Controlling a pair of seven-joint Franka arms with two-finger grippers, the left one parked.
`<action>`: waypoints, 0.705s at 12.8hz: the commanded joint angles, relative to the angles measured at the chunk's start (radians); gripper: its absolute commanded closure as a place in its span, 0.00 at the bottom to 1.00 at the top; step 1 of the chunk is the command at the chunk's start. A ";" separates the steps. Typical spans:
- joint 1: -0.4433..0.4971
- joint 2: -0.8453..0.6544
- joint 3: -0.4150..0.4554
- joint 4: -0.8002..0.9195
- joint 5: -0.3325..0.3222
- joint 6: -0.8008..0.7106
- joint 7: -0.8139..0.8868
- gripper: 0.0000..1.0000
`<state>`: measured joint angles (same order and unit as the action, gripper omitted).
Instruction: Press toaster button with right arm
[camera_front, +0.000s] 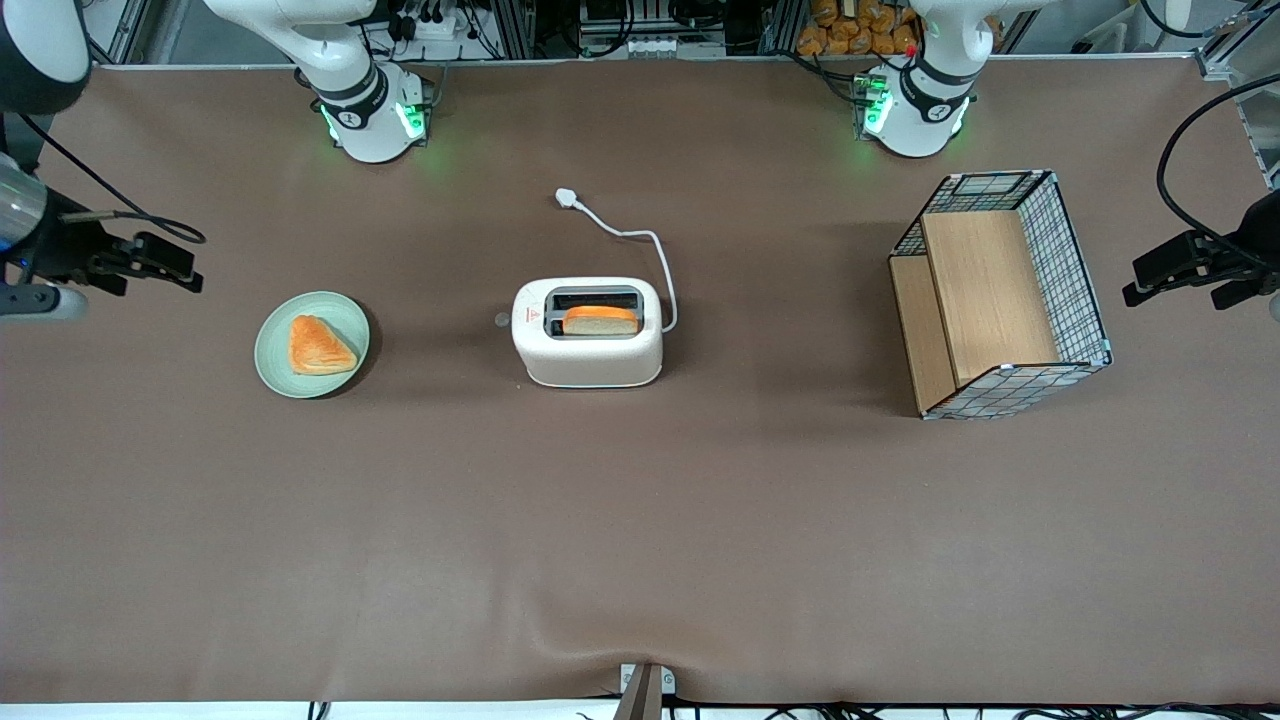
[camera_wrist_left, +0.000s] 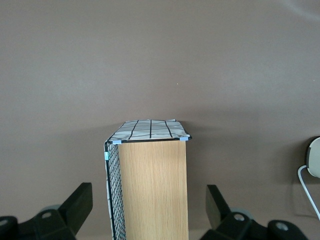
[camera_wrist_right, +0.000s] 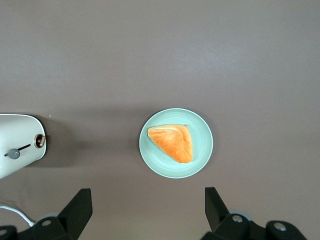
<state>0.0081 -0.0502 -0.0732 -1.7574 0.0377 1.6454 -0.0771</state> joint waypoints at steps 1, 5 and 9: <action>-0.019 -0.005 0.027 0.077 -0.054 -0.068 0.017 0.00; -0.014 0.003 0.027 0.189 -0.056 -0.147 0.022 0.00; -0.013 0.003 0.027 0.222 -0.032 -0.191 0.129 0.00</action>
<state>0.0081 -0.0526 -0.0612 -1.5559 0.0059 1.4741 0.0085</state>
